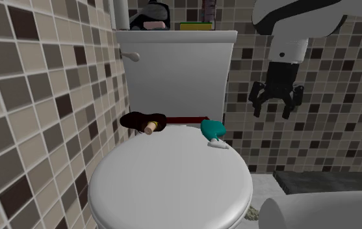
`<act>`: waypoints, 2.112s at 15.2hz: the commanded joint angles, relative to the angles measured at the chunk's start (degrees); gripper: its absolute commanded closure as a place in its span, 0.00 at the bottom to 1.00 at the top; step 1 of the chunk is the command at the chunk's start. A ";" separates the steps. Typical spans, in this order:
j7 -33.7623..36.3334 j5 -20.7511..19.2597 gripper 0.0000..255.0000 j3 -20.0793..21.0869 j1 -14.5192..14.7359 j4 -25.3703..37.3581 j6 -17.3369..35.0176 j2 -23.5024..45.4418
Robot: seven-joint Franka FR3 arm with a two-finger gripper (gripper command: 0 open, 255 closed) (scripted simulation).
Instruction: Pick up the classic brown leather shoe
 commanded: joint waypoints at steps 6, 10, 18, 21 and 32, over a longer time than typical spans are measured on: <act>1.95 1.96 0.00 4.74 3.04 3.49 4.45 6.83; 3.56 2.70 0.00 8.46 5.06 7.19 7.50 12.71; 7.34 1.55 0.00 15.71 8.38 16.88 11.95 25.40; 9.05 0.09 0.00 18.37 9.53 21.31 12.95 30.51; 16.30 -10.33 0.00 26.41 16.06 41.95 12.37 51.54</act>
